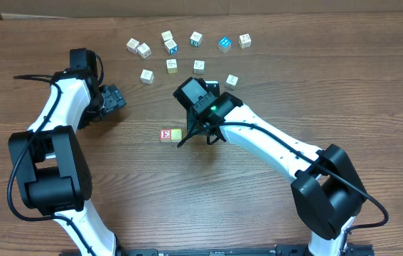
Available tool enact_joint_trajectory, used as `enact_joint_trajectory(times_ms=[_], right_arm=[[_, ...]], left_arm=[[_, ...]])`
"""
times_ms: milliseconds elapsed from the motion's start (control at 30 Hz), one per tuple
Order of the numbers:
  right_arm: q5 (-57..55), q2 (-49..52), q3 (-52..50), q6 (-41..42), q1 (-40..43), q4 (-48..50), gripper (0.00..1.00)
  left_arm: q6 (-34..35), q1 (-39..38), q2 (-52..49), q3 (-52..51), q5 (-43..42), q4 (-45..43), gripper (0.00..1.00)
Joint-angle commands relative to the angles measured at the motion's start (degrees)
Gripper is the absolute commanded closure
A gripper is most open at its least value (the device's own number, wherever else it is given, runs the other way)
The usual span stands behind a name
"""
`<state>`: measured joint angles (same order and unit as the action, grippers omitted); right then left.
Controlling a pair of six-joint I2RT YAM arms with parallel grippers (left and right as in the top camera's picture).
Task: Form a horizontal line
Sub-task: 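Carry the green 4 block toward the right end of the E-S row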
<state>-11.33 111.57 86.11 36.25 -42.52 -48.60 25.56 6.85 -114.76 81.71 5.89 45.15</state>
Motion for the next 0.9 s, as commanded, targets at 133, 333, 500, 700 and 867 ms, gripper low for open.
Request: enact_joint_trajectory(times_ms=[133,333,500,700,867], right_arm=[[1.0,-0.8,-2.2,1.3,-1.2,2.1,0.82],[1.0,-0.7,-2.7,1.3,-1.3,2.0,0.82],[0.9,-0.7,-4.6,1.3,-1.3,3.7,0.82],[0.8,-0.5,-4.7,1.3,-1.3,4.0,0.82],[0.1,-0.5,-4.7,1.3,-1.3,3.7,0.82]], left_arm=[[0.2,-0.3,0.7,-0.3,0.7,0.0,0.0],[0.2,-0.3,0.7,-0.3,0.7,0.0,0.01],[0.2,-0.3,0.7,-0.3,0.7,0.0,0.0],[0.2,-0.3,0.7,-0.3,0.7,0.0,0.0],[0.2,-0.3,0.7,-0.3,0.7,0.0,0.0]])
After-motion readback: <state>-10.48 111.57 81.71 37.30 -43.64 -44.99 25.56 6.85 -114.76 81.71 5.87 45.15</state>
